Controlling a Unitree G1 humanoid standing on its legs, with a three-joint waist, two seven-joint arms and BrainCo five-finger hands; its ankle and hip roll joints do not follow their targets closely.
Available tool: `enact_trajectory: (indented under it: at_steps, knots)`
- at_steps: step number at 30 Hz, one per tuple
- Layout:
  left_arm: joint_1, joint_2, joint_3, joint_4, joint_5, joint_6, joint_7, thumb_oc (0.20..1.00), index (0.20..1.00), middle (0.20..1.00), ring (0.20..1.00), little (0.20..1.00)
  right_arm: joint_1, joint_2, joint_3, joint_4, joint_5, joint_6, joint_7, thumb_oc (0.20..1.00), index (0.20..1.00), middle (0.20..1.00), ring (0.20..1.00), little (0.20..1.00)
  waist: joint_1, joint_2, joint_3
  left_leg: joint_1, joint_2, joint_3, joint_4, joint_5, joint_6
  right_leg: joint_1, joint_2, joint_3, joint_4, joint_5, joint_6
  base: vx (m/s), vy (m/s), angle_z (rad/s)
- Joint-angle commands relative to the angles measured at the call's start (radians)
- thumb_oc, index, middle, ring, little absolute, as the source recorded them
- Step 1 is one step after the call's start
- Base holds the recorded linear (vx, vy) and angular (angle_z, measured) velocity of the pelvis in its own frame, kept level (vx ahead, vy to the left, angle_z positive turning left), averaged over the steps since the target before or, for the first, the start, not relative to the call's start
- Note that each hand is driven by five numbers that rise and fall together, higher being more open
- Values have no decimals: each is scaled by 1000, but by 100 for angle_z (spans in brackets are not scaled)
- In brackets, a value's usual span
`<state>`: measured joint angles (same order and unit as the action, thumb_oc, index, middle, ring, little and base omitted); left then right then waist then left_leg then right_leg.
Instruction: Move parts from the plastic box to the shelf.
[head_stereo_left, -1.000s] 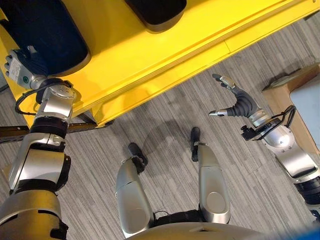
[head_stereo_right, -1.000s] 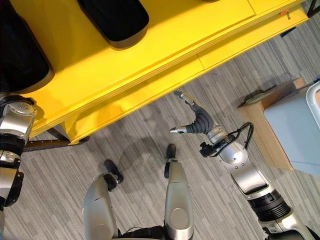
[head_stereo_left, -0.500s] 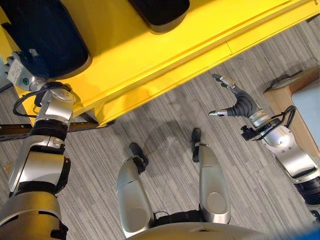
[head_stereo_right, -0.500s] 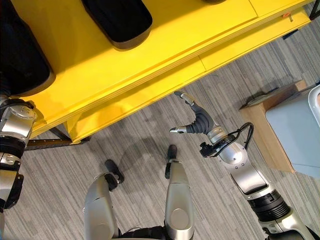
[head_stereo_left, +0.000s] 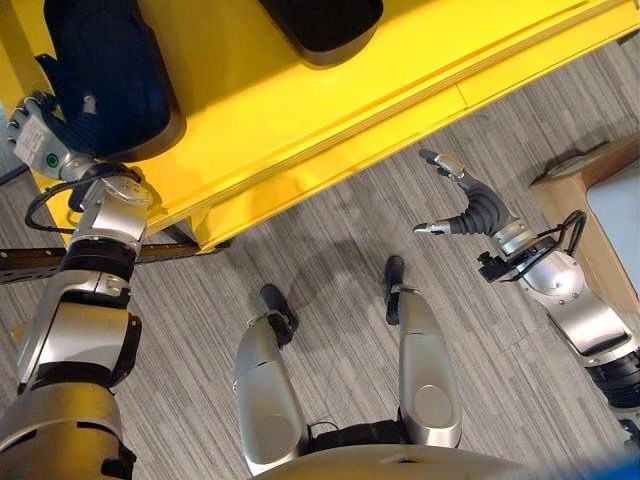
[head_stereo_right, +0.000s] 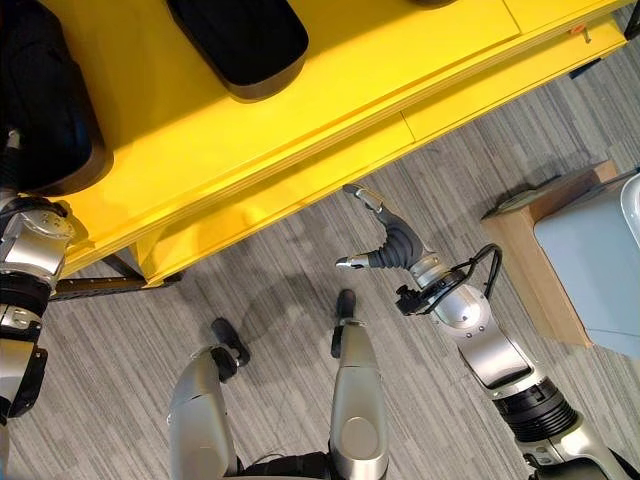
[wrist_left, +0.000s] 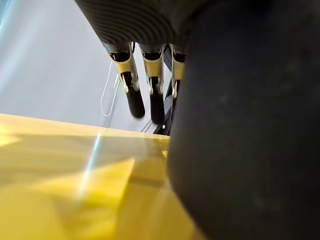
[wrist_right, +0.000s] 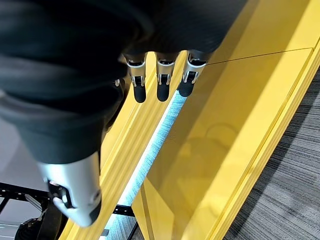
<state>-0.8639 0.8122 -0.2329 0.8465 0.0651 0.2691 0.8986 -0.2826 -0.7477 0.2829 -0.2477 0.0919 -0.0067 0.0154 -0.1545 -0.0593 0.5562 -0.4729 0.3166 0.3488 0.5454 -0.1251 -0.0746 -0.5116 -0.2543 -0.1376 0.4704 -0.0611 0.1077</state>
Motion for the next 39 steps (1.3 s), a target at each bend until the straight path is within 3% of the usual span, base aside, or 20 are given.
enact_trajectory:
  at_steps: [1, 8, 15, 19, 23, 24, 27, 39]
  knots:
    - [-28, 61, -2, 3, -9, -25, 29, 1000, 1000, 1000, 1000, 1000, -37, -20, -40, -19, -2, -38, -22, 1000, 1000, 1000, 1000, 1000, 0, 6, -36, 40, 12, 8, -21, 0, -31, 10, -49, 19, 3, 11, 93, 0, 0, 0]
    - [-20, 31, 71, 0, -171, -66, 47, 1000, 1000, 1000, 1000, 1000, -42, -7, -36, -36, -9, -16, -27, 1000, 1000, 1000, 1000, 1000, 6, -1, -36, 39, 11, 1, -22, -1, -34, 12, -42, 15, 5, 5, 90, 2, -16, 0]
    - [9, 2, 121, -20, -247, -101, 111, 1000, 1000, 1000, 1000, 1000, -28, 6, -41, -52, -15, -14, -23, 1000, 1000, 1000, 1000, 1000, 8, -7, -36, 50, 12, 2, -31, 3, -37, 25, -40, 9, -1, 3, 89, 0, -6, 0]
    - [23, -5, 161, -45, -283, -167, 144, 1000, 1000, 1000, 1000, 1000, -13, 7, -44, -62, -18, -15, -24, 1000, 1000, 1000, 1000, 1000, 10, -8, -36, 61, 11, 3, -42, 7, -39, 37, -39, 5, -6, 1, 87, 0, -9, 0]
    - [11, 3, 190, -116, -251, -288, 147, 1000, 1000, 1000, 1000, 1000, 11, 12, -56, -75, -19, -21, -31, 1000, 1000, 1000, 1000, 1000, 9, -6, -36, 83, 10, 8, -52, 9, -37, 56, -39, 2, -8, -5, 83, 1, -17, 1]
    - [11, 3, 191, -119, -251, -292, 148, 1000, 1000, 1000, 1000, 1000, 12, 12, -57, -75, -19, -22, -30, 1000, 1000, 1000, 1000, 1000, 8, -6, -36, 85, 9, 9, -54, 10, -37, 58, -39, 2, -9, -5, 83, 0, 0, 0]
    - [18, -6, 202, -182, -246, -355, 90, 1000, 1000, 1000, 1000, 1000, 43, 19, -71, -82, -29, -33, -11, 1000, 1000, 1000, 1000, 1000, 5, 1, -36, 118, 5, 17, -73, 13, -33, 85, -42, -2, -15, -8, 81, 3, -6, -1]
    - [83, -81, 184, -312, -194, -365, 55, 1000, 1000, 1000, 1000, 1000, 77, 48, -71, -72, -55, -52, -9, 1000, 1000, 1000, 1000, 1000, 7, 11, -52, 153, -6, 21, -97, 20, -27, 118, -44, -9, -25, -15, 77, -2, -15, -1]
